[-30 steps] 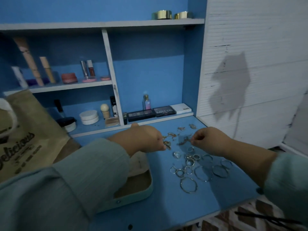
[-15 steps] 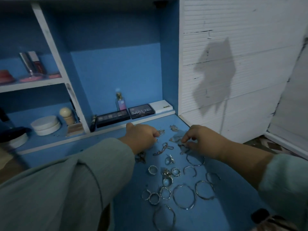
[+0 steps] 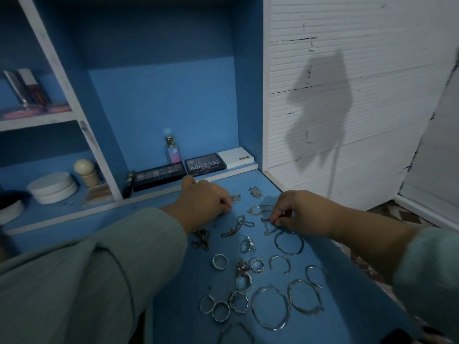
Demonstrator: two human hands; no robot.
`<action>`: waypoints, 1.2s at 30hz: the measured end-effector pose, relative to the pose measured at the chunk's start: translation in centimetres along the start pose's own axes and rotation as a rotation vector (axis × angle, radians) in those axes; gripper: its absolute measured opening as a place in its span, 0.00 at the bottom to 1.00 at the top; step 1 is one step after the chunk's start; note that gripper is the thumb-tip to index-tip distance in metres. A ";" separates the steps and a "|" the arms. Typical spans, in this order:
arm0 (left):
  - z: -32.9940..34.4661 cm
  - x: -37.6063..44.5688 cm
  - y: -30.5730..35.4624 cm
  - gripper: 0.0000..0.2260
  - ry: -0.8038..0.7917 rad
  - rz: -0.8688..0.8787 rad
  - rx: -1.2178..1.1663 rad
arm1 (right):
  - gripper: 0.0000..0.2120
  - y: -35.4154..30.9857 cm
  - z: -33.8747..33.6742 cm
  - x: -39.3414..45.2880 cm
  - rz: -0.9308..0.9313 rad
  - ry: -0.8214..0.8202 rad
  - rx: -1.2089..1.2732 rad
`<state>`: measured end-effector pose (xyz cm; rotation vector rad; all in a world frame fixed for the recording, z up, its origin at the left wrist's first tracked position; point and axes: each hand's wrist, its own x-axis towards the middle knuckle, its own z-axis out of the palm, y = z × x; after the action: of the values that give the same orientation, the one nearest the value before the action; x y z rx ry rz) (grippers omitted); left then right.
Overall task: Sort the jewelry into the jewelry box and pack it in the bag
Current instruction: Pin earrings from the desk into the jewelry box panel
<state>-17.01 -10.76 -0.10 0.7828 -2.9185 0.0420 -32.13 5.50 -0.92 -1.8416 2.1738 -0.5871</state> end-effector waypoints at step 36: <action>0.5 2.1 -3.9 0.10 -0.141 -0.314 -0.047 | 0.05 -2.0 1.7 12.9 0.174 -0.037 -0.227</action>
<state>-16.94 -15.20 -0.40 1.2724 -2.8708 -0.1139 -31.99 -7.69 -0.47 -1.7244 2.4288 -0.2784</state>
